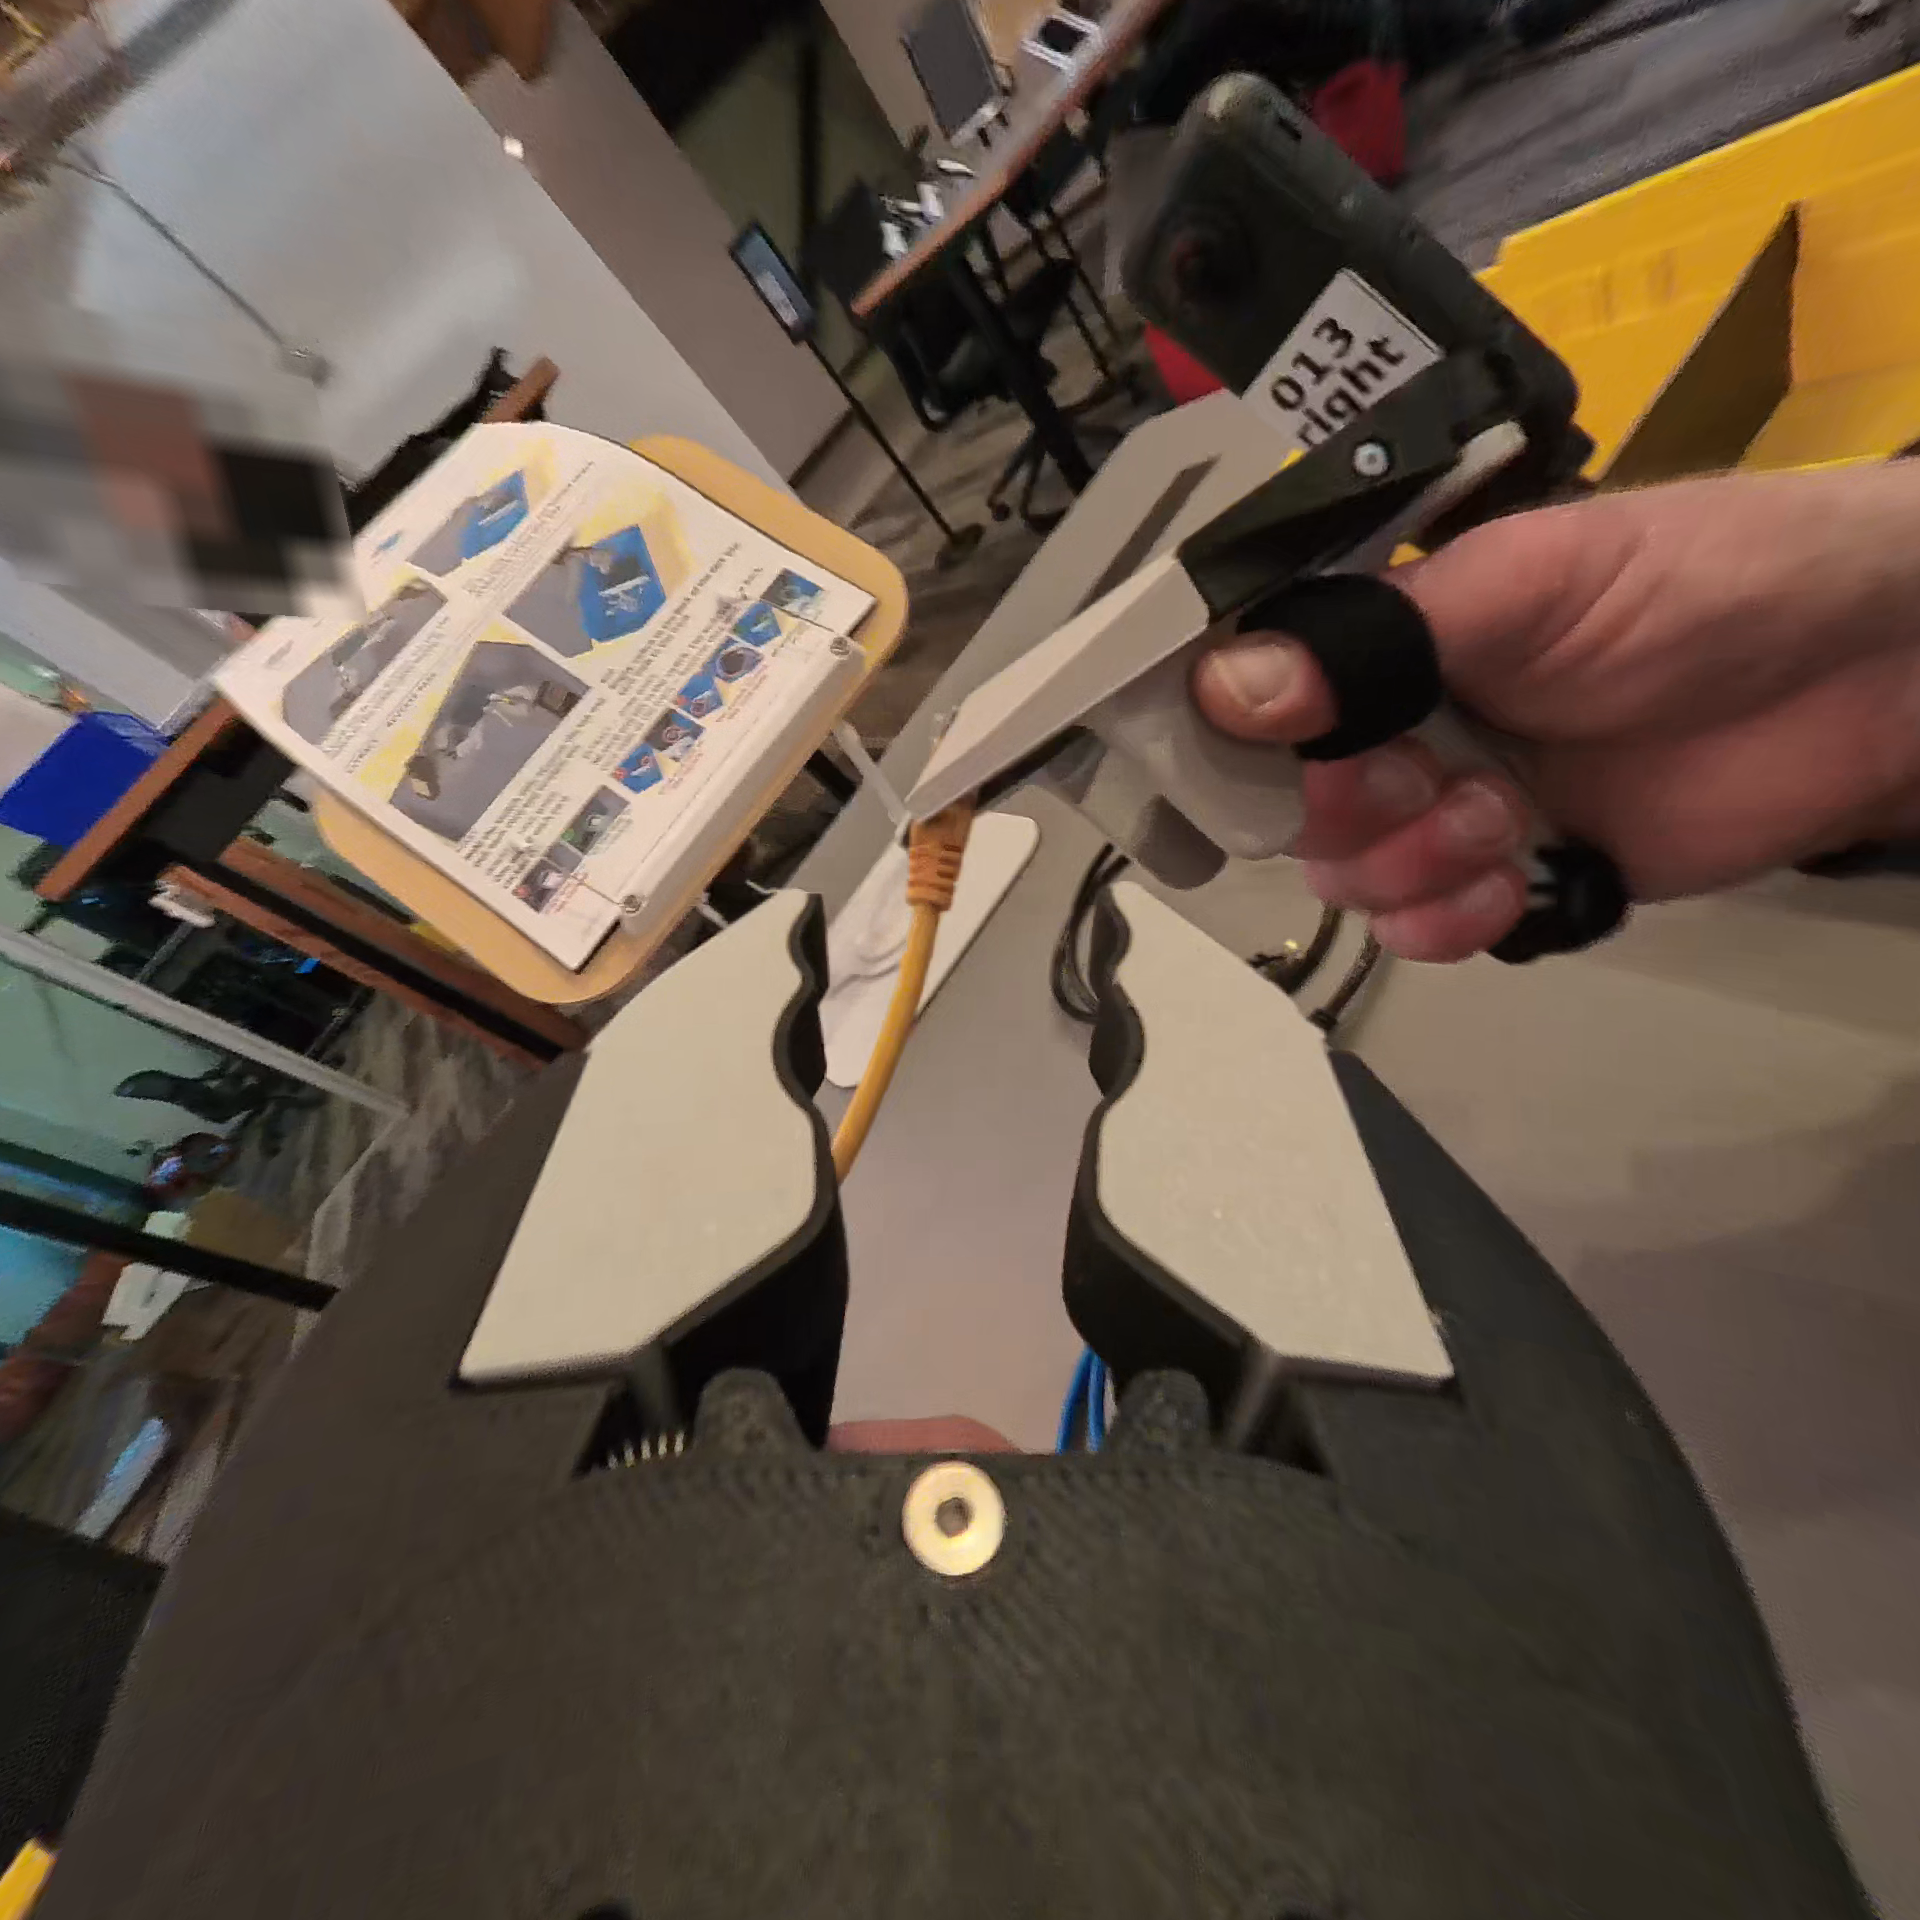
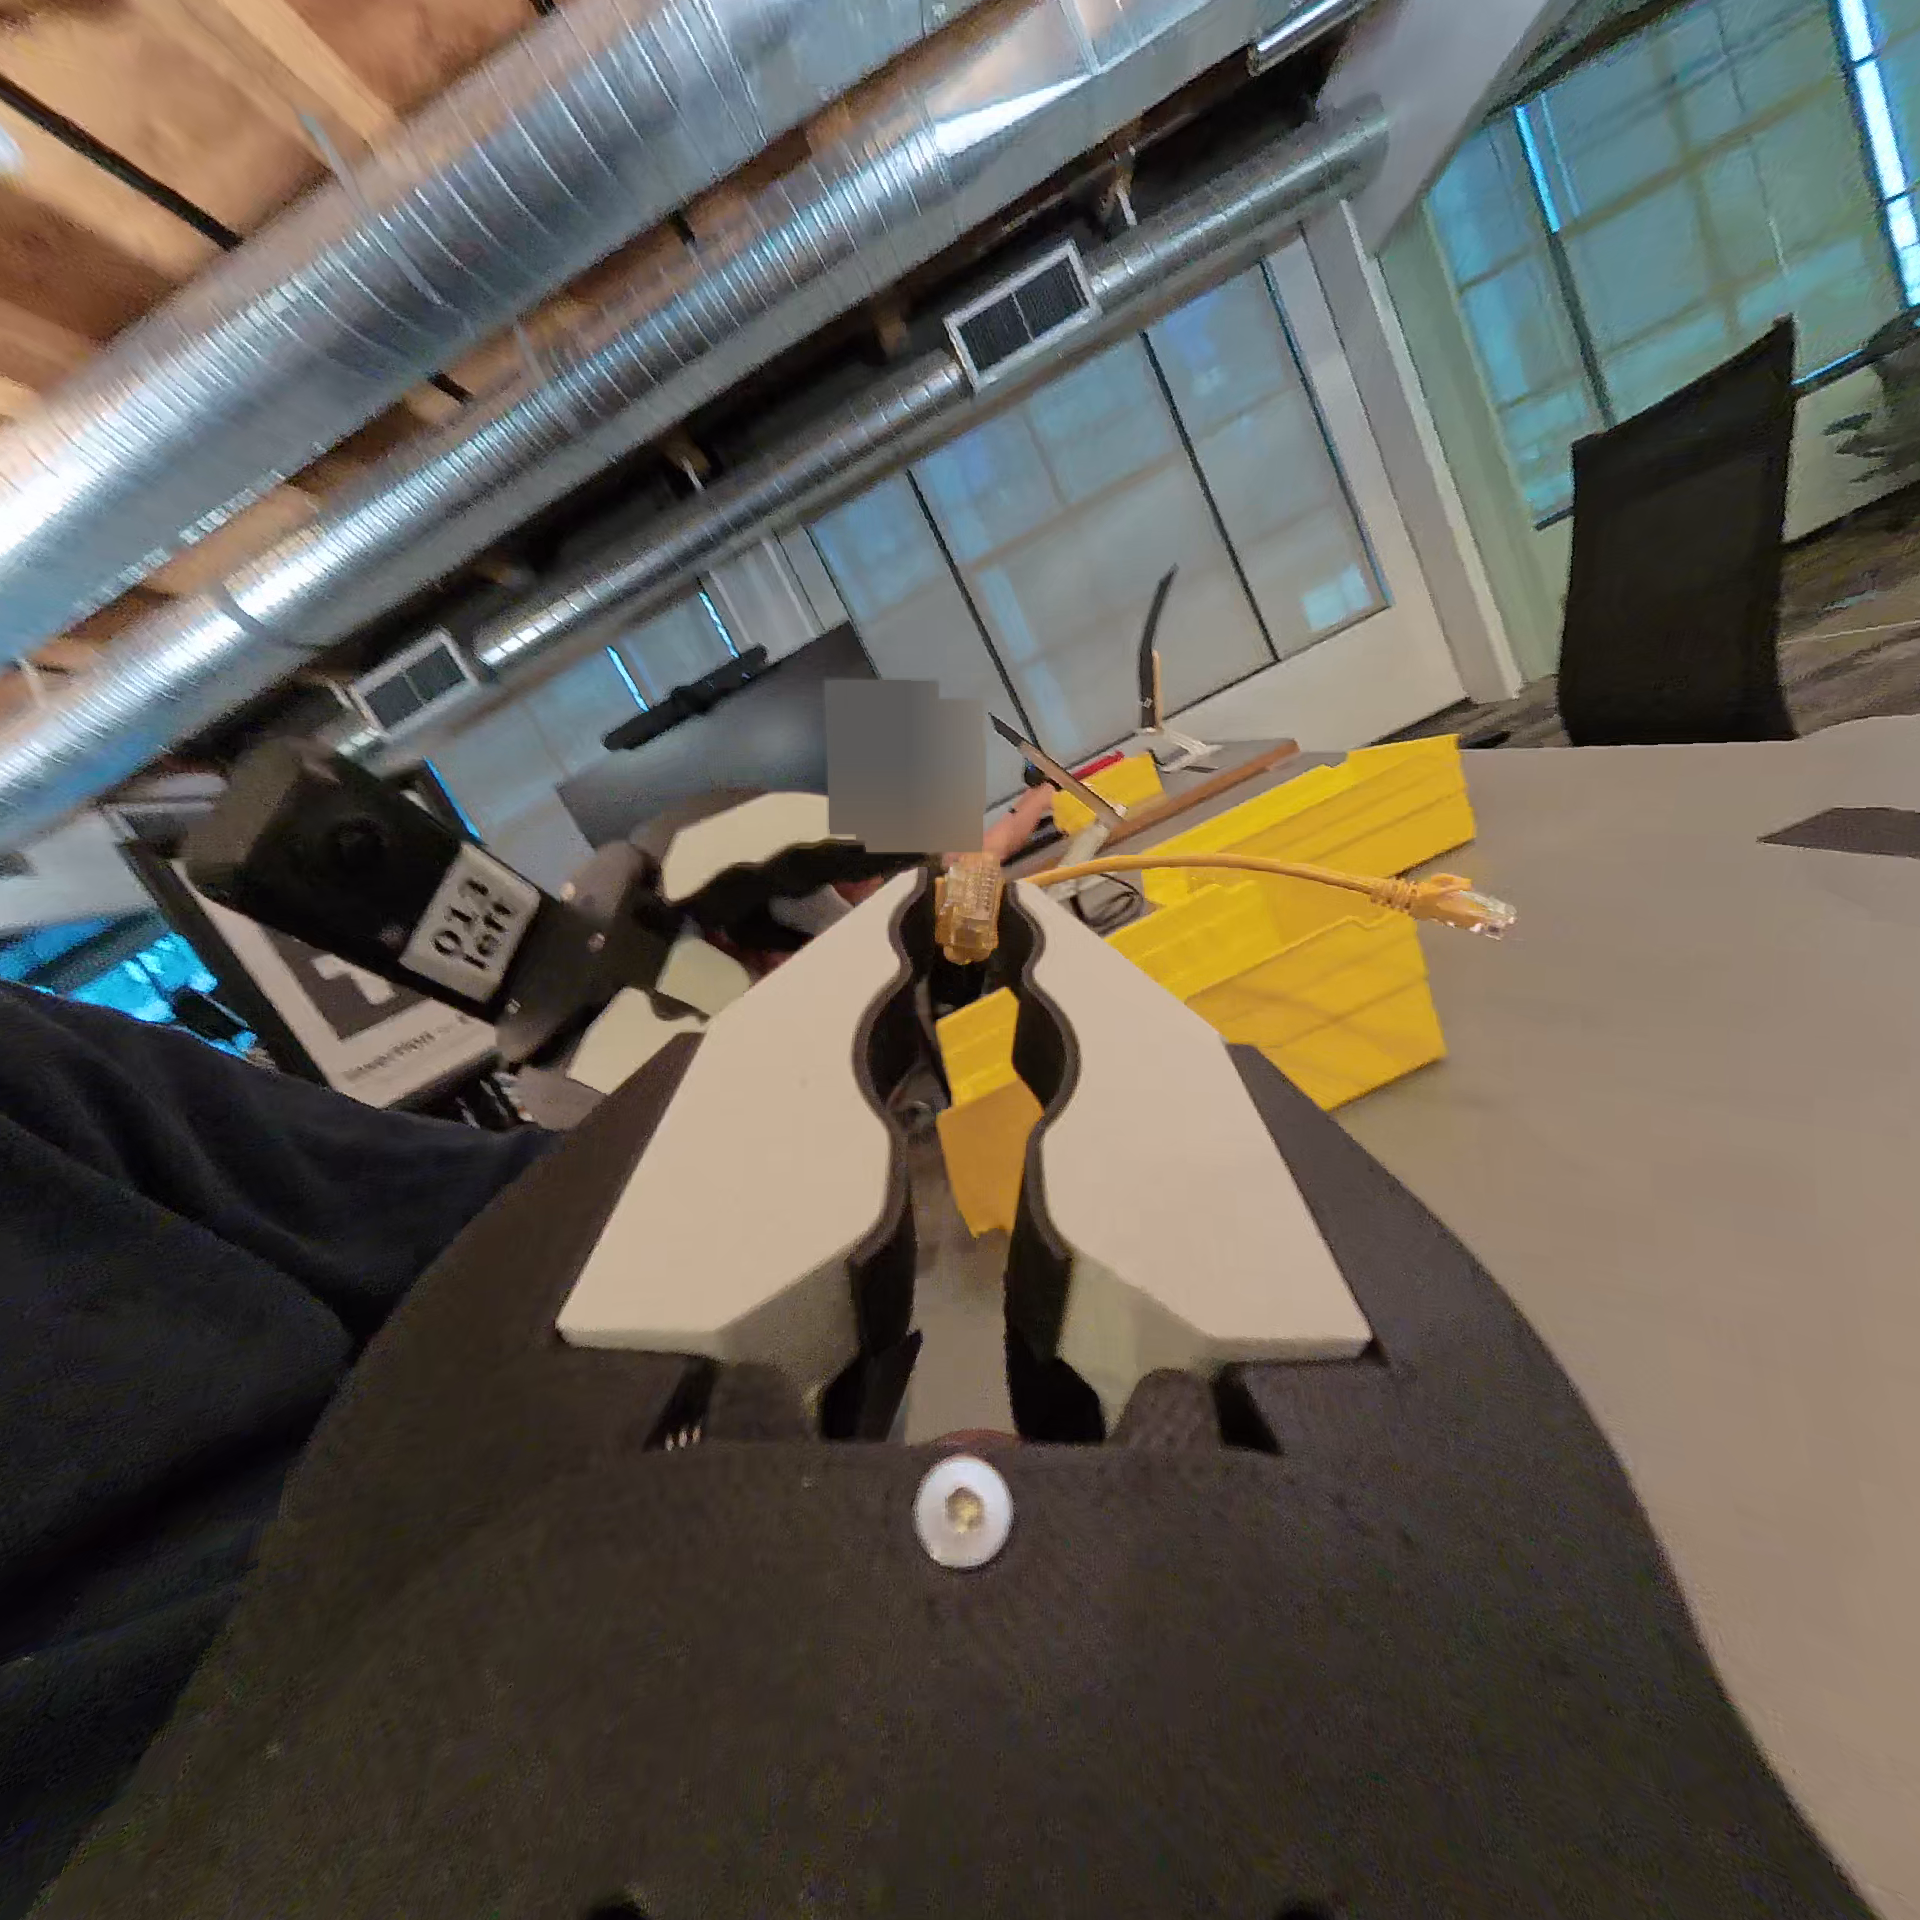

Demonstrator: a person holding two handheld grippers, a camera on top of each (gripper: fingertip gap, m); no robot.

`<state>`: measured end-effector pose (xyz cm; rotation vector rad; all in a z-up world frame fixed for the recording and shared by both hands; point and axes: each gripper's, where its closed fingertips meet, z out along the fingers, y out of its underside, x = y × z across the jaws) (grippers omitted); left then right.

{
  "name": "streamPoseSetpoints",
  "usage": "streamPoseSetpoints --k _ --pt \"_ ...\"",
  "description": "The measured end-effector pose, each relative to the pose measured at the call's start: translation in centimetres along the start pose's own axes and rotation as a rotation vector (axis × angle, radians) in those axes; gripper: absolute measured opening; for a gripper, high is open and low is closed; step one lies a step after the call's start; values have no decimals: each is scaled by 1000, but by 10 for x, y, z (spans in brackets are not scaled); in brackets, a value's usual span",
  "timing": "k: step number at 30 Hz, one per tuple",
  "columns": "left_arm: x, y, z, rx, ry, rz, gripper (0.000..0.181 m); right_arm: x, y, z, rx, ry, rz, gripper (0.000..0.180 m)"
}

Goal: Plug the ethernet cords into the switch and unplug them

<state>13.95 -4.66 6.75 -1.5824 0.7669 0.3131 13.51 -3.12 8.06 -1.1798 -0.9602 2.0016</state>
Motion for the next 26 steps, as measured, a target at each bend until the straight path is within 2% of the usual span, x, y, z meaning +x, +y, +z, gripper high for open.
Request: streamPoseSetpoints --k 3,8,12,15,20,23,26 --pt "3 2 5 32 -8 10 41 -6 6 -1 7 -70 61 10" --pt "12 -1 3 120 158 -48 25 -12 10 -6 33 -170 149 10" --pt "16 2 -1 195 206 -47 22 -16 17 -4 19 -213 177 10" --pt "11 7 -2 218 178 1 24 -14 22 -5 8 -217 206 10" --pt "0 0 -14 216 183 102 43 -5 32 -9 -26 -182 217 10" --pt "-8 -10 -24 201 181 193 49 -5 33 -9 -35 -180 204 9" --pt "-5 -13 -31 148 277 222 54 -8 30 -8 -27 -199 215 10"
